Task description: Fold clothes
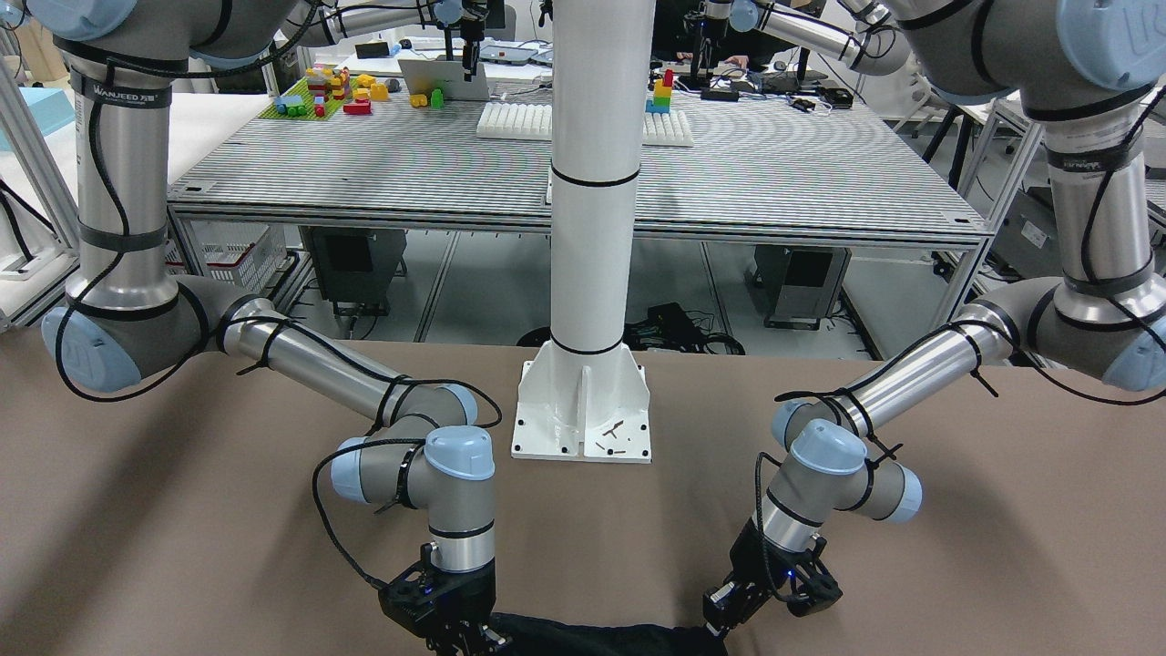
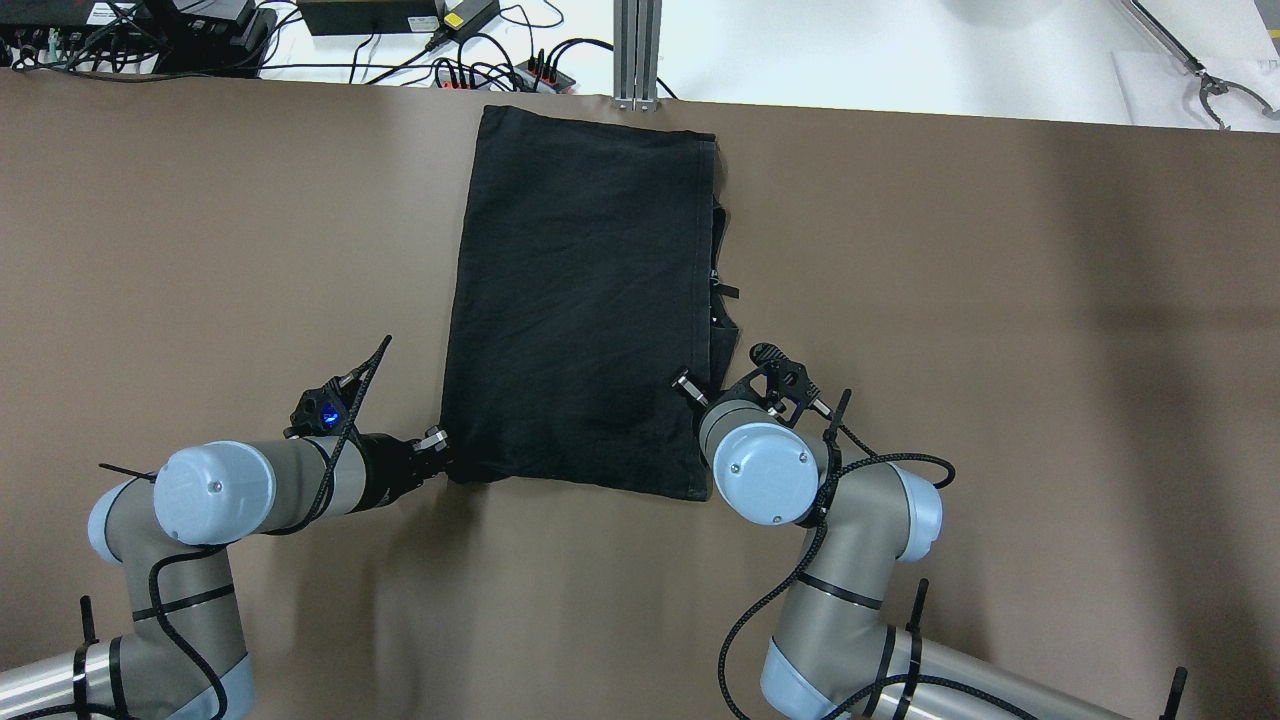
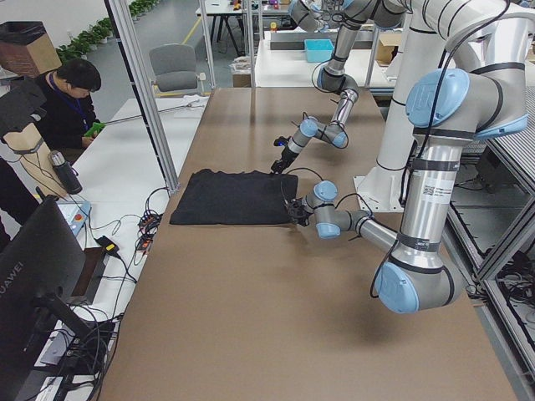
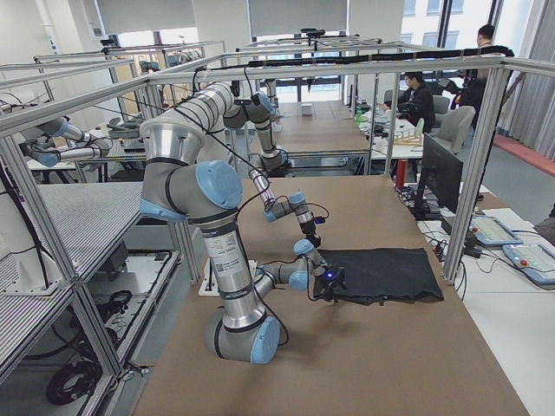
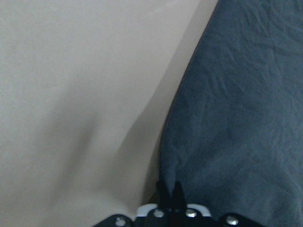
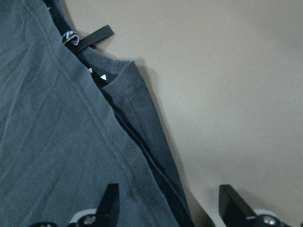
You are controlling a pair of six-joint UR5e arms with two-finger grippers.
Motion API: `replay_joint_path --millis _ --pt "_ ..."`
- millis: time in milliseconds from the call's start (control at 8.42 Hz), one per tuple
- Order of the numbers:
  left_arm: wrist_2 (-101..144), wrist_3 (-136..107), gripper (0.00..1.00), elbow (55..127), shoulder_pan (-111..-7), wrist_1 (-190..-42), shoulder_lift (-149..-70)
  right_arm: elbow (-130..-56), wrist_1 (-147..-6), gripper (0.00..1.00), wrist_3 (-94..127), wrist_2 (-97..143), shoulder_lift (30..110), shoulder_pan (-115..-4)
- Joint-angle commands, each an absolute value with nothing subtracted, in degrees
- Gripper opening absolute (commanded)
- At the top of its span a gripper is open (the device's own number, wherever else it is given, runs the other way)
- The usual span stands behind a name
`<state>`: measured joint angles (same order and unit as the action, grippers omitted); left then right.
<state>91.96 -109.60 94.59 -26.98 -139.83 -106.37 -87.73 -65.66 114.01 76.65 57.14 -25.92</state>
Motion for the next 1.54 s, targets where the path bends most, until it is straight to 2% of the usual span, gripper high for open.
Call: replay_joint_path --millis 0,119,238,475,831,1188,1425 --pt "91.93 -109.6 0.0 94.66 -26.98 -139.83 -106.26 -85.69 -65.65 0.74 114.34 76.38 55.2 -26.37" --pt "91.93 -109.6 0.0 94.66 -26.98 -139.83 -106.26 -85.61 -65.65 0.64 114.52 76.38 55.02 -26.28" --pt "91.93 -109.6 0.0 94.66 -26.98 -139.83 -106.26 -85.61 -65.57 0.46 115.91 76.38 54.93 -26.28" --pt "91.93 -109.6 0.0 94.66 -26.98 -139.83 -106.26 -85.69 -64.96 0.24 116.37 76.38 55.11 -26.02" --pt "91.93 -109.6 0.0 94.66 -26.98 -139.83 -106.26 -85.69 -56.46 0.0 116.72 76.38 58.27 -24.0" --pt "92.28 -109.6 0.0 95.88 -27.07 -139.75 -106.96 -88.49 -56.25 0.0 116.11 76.73 58.45 -24.08" --pt "93.24 -109.6 0.0 99.65 -27.33 -139.57 -106.18 -91.91 -56.86 0.0 116.02 77.17 59.23 -24.17"
